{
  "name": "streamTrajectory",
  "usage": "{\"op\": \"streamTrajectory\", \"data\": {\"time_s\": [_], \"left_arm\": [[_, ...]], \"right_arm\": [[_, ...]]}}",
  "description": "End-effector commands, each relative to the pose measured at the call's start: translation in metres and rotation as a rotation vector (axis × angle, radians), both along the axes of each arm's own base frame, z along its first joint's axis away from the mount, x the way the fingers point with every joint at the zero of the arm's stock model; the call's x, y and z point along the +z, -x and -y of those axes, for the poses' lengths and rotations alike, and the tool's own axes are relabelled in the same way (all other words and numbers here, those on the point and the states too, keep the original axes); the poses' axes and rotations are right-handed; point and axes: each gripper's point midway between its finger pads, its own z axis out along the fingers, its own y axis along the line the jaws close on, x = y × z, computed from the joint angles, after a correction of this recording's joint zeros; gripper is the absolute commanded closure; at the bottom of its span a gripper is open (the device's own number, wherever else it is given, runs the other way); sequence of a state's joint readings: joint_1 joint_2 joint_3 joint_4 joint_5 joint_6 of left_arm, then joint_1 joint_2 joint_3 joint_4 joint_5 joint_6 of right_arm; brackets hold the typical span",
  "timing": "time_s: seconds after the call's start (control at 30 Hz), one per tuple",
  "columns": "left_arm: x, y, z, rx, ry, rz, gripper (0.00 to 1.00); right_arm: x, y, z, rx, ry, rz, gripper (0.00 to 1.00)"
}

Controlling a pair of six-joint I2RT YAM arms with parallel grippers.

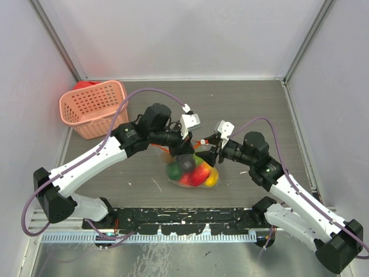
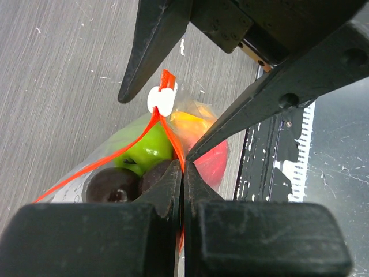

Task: Place the food in the zip-top bag and seal the zipper
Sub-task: Adjust the zipper food storage bag at the center of the board, then zip the zipper food storage bag.

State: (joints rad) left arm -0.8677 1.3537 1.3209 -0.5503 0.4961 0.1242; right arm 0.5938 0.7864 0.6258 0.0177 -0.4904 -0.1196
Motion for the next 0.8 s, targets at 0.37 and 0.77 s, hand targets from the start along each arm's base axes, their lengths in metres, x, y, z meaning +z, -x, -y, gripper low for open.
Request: {"op": "streamTrajectory", "data": {"time_s": [0.37,0.77], "left_arm": [[0.024,0.002,-0.006,0.002,0.056,0.107,0.92],[0.059,0.004,-0.015,0.020,0.136,0.203,0.28]], "right_arm": [[0.020,0.009,-0.008,0.079,-0.055,0.057,0.98],[0.017,0.018,-0.009,0.146,-0.010,0.106,0.99]]}}
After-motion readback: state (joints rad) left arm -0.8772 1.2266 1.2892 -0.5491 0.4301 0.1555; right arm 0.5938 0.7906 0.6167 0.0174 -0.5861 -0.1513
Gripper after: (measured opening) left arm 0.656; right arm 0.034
